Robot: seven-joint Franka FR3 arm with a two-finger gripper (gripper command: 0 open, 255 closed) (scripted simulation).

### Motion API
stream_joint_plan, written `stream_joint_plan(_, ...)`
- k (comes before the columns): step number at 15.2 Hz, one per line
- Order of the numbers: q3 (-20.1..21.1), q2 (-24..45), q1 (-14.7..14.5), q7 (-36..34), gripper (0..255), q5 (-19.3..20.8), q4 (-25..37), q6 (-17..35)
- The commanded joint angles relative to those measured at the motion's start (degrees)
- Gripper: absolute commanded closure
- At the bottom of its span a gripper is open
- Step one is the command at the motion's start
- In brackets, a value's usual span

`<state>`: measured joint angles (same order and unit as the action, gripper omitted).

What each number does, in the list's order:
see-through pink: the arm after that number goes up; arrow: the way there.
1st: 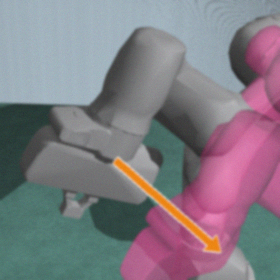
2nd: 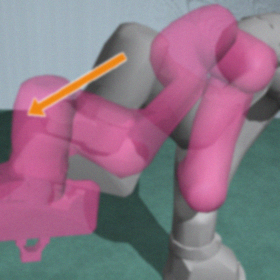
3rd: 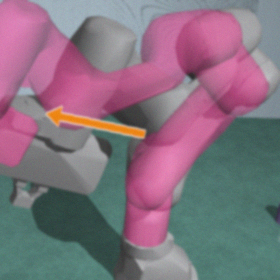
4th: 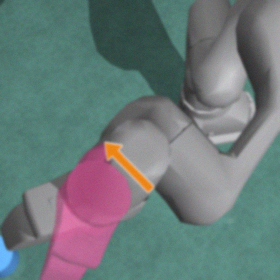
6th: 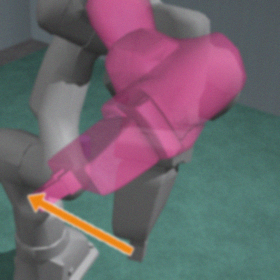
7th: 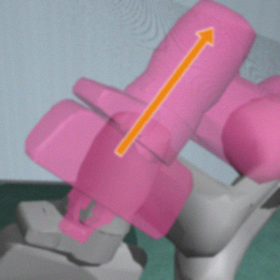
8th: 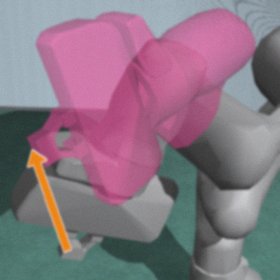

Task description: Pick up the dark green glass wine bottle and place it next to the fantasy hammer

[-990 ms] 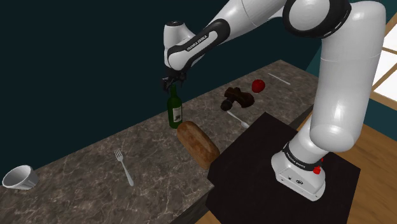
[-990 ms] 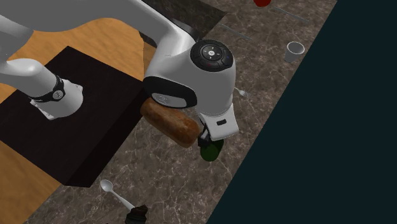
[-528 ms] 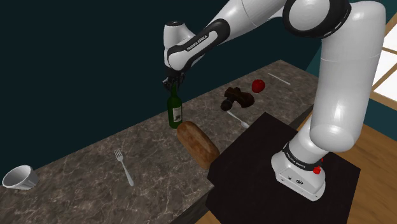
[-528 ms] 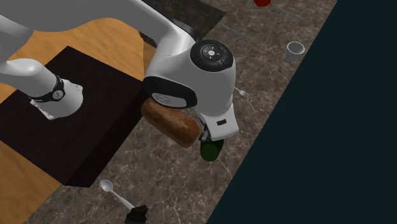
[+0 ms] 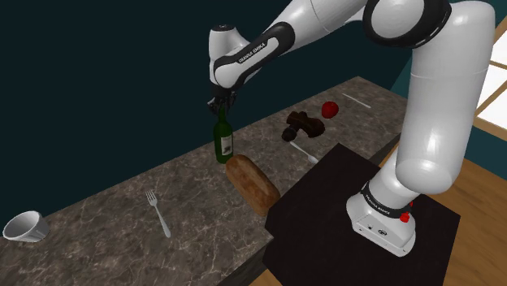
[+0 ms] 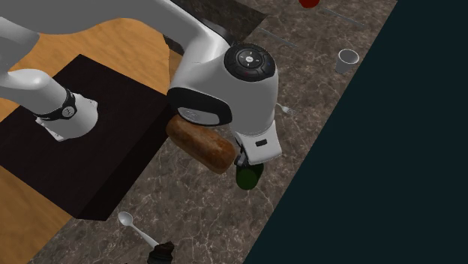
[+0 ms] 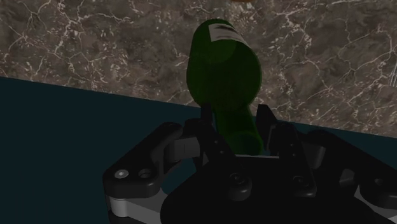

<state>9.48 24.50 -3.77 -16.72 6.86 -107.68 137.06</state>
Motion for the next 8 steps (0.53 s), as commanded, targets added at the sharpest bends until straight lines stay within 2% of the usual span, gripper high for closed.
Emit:
stream_joint_plan(1,0.12,-0.78,0.08,0.17,255,-0.22,0.38,-1.13)
stream_joint_plan(8,0.54,-3.73,0.36,0.77,255,-1.07,1.83,-5.48)
